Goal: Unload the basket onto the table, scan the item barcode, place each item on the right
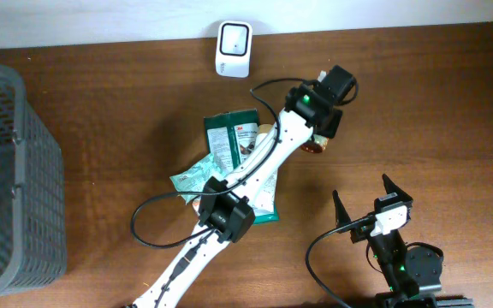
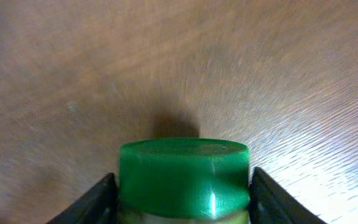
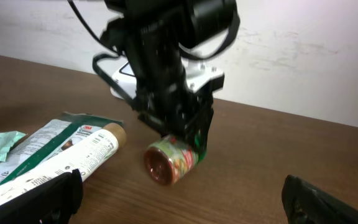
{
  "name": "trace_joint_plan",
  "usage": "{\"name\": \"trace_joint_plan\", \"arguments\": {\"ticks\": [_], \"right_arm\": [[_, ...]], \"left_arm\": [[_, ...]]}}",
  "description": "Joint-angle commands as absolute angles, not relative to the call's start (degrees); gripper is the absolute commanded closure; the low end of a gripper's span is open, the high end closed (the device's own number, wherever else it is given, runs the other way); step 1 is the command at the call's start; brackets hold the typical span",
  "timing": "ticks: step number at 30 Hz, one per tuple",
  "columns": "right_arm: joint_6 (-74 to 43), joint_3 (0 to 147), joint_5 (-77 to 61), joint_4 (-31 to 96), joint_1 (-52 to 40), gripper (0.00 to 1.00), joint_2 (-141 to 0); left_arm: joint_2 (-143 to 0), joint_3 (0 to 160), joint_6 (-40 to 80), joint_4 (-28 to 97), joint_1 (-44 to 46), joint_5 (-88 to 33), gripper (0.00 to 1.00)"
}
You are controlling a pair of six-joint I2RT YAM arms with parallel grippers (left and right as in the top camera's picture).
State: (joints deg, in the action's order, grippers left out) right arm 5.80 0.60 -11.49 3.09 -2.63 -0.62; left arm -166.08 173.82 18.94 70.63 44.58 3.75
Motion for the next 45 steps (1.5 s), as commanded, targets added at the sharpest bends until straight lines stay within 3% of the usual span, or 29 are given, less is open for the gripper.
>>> {"name": "trace_joint_plan", "arguments": {"ticks": [1, 3, 9, 19, 36, 45], "right_arm": [[5.56, 0.32, -11.38, 3.27, -2.98, 0.02, -0.19], [5.58, 0.32, -11.38, 3.27, -3.01, 0.02, -0.19], [5.56, 0.32, -11.38, 3.27, -3.01, 0.02, -0.19], [5.56, 0.32, -11.38, 3.27, -2.98, 0.02, -0.19], [5.58, 0.32, -11.38, 3.27, -2.98, 0.02, -0.19], [5.56, 0.32, -11.38, 3.27, -2.98, 0.02, -0.19]], "left_arm": [[-167.76, 178.47, 16.8, 71.61, 43.68, 4.05, 0.59], [-167.57, 179.94, 16.34, 72.9, 43.53, 4.03, 0.58], [-167.19, 179.72, -0.58, 75.96, 43.48, -1.76, 0.26], [-167.22, 179.72, 8.16, 75.48, 43.22, 1.48, 0.3], [-163.89, 179.74, 3.16, 75.59, 41.82, -5.19, 0.24], [-163.92, 178.78, 0.14, 63.66, 41.45, -4.95, 0.26]]}}
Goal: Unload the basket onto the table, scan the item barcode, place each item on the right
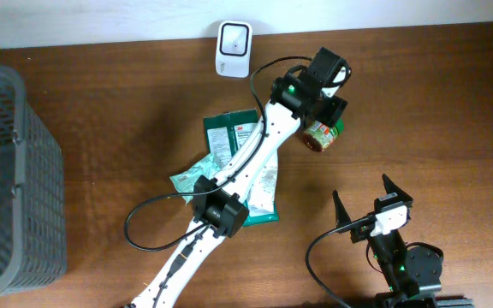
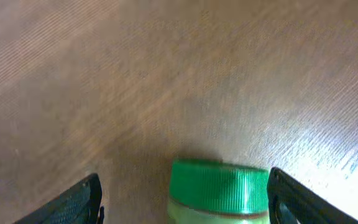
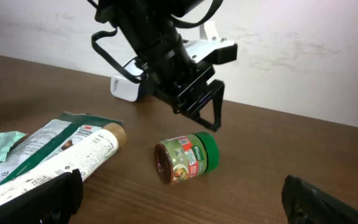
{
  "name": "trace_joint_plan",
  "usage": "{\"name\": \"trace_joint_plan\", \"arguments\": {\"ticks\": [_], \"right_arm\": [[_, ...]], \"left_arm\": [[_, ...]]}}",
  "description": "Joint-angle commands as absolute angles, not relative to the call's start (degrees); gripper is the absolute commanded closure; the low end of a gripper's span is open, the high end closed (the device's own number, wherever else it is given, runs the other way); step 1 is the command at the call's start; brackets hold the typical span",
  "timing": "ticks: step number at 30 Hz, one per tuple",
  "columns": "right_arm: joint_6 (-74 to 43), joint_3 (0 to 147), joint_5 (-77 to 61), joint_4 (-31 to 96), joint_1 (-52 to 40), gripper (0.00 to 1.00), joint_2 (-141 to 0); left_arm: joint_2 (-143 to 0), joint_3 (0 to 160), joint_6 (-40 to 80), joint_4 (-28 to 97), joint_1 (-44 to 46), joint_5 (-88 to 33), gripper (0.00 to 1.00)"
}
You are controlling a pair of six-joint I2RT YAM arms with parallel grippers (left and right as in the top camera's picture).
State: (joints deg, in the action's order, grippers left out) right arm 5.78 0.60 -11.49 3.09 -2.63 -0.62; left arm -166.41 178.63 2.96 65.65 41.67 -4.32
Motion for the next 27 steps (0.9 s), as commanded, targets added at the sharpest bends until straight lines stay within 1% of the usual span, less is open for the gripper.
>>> {"name": "trace_joint_plan", "arguments": {"ticks": [1, 13, 23, 26, 27], "right_arm": [[5.58, 0.32, -11.38, 3.27, -2.98, 0.02, -0.19], [5.56, 0.32, -11.38, 3.27, -2.98, 0.02, -0.19], [5.56, 0.32, -11.38, 3.27, -2.98, 0.02, -0.19], [5.56, 0.32, -11.38, 3.27, -2.98, 0.02, -0.19], [5.56, 0.32, -11.38, 3.27, -2.98, 0.02, -0.19]], "left_arm": [[-164.03, 178.28, -0.89, 63.42, 41.45, -4.95, 0.26], [-164.2, 176.68, -10.26, 70.39, 43.55, -6.63, 0.26], [-164.24, 169.6, -11.68, 64.9, 43.83, -5.58, 0.26], [-164.24, 169.6, -12.16, 63.81, 43.86, -5.56, 0.36], [-164.24, 169.6, -12.16, 63.77, 43.86, -5.58, 0.37]]}}
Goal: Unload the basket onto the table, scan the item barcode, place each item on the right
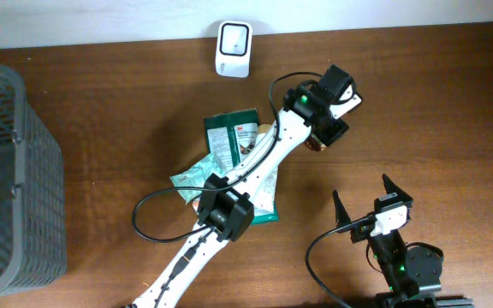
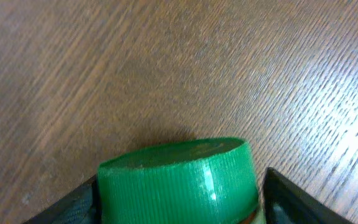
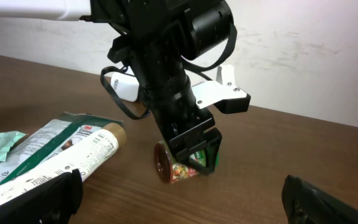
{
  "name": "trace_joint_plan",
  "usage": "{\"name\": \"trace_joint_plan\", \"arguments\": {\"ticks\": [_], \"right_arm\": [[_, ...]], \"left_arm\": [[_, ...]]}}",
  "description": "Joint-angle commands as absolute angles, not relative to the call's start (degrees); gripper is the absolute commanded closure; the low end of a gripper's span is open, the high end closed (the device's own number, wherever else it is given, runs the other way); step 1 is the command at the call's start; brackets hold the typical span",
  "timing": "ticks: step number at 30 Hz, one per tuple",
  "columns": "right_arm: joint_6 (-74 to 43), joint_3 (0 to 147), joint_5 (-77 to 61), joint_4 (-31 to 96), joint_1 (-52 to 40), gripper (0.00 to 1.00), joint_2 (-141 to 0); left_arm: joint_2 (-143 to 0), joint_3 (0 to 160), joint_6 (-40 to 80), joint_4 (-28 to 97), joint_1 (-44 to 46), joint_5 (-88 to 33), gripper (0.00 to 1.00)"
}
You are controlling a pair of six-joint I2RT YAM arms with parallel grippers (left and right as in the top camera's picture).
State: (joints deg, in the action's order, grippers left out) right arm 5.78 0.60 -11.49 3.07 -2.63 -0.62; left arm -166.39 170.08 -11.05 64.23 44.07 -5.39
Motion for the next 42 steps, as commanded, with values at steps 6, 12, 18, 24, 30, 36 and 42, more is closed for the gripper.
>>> {"name": "trace_joint_plan", "arguments": {"ticks": [6, 12, 18, 24, 30, 36, 42], "right_arm": [[5.58, 0.32, -11.38, 3.27, -2.98, 0.02, -0.19], [5.58, 0.32, -11.38, 3.27, -2.98, 0.02, -0.19], [5.58, 0.32, -11.38, 3.27, -2.98, 0.02, -0.19], [5.56, 0.32, -11.38, 3.27, -2.98, 0.02, -0.19], [5.56, 0.32, -11.38, 3.27, -2.98, 0.02, -0.19], [5.56, 0.32, -11.38, 3.27, -2.98, 0.02, -0.19], [5.58, 0.32, -11.38, 3.27, -2.98, 0.02, -0.19]], "left_arm": [[-164.11, 169.8, -12.08, 63.88, 43.88, -5.58, 0.45], [-159.79, 170.19, -9.76, 68.36, 43.51, -4.23, 0.47], [-159.39, 170.17, -9.74, 82.7, 42.63, -4.03, 0.47], [-159.37, 170.19, -9.72, 84.95, 42.41, -2.52, 0.43], [-157.73, 170.19, -9.76, 85.62, 42.19, -1.67, 0.41], [-156.62, 170.19, -15.25, 84.47, 41.85, -1.76, 0.34], [-156.64, 169.56, -35.48, 83.33, 42.0, -10.96, 0.2]]}}
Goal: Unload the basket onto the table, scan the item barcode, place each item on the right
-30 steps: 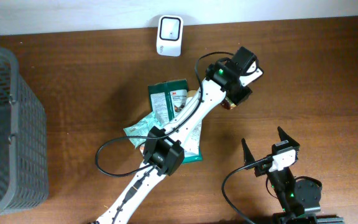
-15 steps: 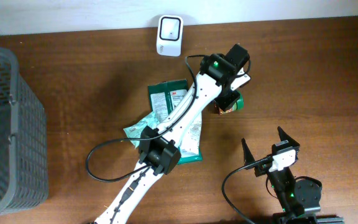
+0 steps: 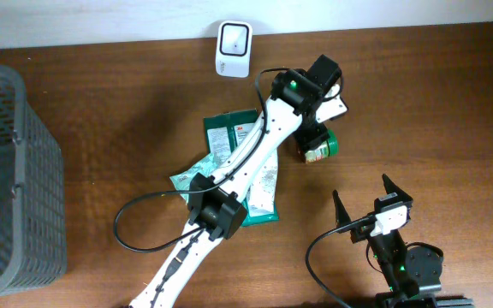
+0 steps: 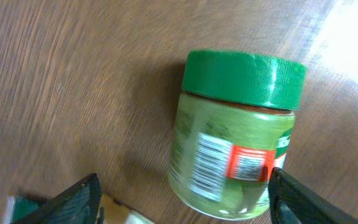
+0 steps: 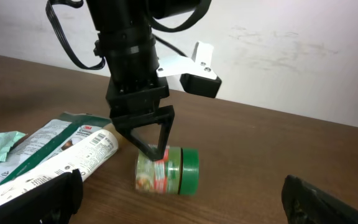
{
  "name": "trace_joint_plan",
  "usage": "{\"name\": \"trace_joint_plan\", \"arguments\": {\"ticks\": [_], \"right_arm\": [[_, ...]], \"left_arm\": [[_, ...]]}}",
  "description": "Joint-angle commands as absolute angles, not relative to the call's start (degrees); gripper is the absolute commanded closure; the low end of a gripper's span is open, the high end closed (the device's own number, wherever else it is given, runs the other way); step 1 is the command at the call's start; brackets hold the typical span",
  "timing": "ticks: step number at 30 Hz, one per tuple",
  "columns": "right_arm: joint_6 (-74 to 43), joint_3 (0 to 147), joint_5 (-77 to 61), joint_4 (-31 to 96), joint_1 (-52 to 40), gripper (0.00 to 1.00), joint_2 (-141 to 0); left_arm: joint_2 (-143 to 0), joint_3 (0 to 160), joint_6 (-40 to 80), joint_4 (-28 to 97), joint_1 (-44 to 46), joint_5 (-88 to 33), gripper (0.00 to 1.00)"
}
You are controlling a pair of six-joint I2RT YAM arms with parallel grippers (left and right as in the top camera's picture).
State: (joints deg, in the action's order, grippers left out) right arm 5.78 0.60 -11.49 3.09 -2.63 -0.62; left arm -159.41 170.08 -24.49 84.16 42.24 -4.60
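A small glass jar [image 3: 320,147] with a green lid lies on its side on the brown table, lid pointing right. In the left wrist view the jar [image 4: 235,130] has its barcode facing up towards the camera. My left gripper [image 3: 312,126] hangs open just above it, and the jar lies between and below the spread fingers [image 5: 165,127]. Against the back wall stands the white scanner [image 3: 233,37]. My right gripper [image 3: 369,199] is open and empty near the front edge, with the jar [image 5: 166,170] ahead of it.
Green and white packets and a paper roll [image 3: 240,145] lie left of the jar, partly under the left arm. A grey mesh basket [image 3: 11,171] stands at the far left. The wall runs behind the scanner.
The left gripper's fingers were down round the jar's lid; now it is raised and open above the jar. The jar has turned, with its lid to the right and its barcode facing up.
First the left gripper had the jar's lid between its fingers, with the jar tilted at the table. Then it hung open above the lying jar. Then its fingers were round the jar again. Now it is open above, and the jar lies turned barcode-up.
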Motion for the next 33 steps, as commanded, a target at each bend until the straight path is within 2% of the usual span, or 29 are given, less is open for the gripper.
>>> {"name": "trace_joint_plan", "arguments": {"ticks": [1, 2, 3, 6, 11, 17, 28, 32, 33], "right_arm": [[5.56, 0.32, -11.38, 3.27, -2.98, 0.02, -0.19], [5.58, 0.32, -11.38, 3.27, -2.98, 0.02, -0.19], [5.56, 0.32, -11.38, 3.27, -2.98, 0.02, -0.19], [5.56, 0.32, -11.38, 3.27, -2.98, 0.02, -0.19], [5.56, 0.32, -11.38, 3.27, -2.98, 0.02, -0.19], [5.58, 0.32, -11.38, 3.27, -2.98, 0.02, -0.19], [5.56, 0.32, -11.38, 3.27, -2.98, 0.02, -0.19], [5.56, 0.32, -11.38, 3.27, -2.98, 0.02, -0.19], [5.56, 0.32, -11.38, 3.27, -2.98, 0.02, -0.19]], "left_arm": [[-156.64, 169.27, -36.21, 83.2, 42.0, -12.64, 0.18], [-156.64, 168.7, -37.21, 83.2, 42.0, -14.83, 0.18], [-156.64, 168.16, -37.39, 83.24, 42.15, -16.51, 0.13], [-156.64, 165.12, -39.07, 82.96, 43.92, -17.37, 0.12], [-156.64, 158.67, -36.99, 73.43, 45.76, -10.09, 0.11], [-156.64, 157.4, -36.45, 67.79, 45.76, -10.04, 0.12], [-156.68, 155.81, -36.49, 67.16, 45.74, -10.02, 0.16], [-156.68, 155.81, -36.51, 68.03, 45.74, -10.02, 0.27], [-156.68, 155.81, -36.51, 67.94, 45.74, -9.96, 0.32]]}}
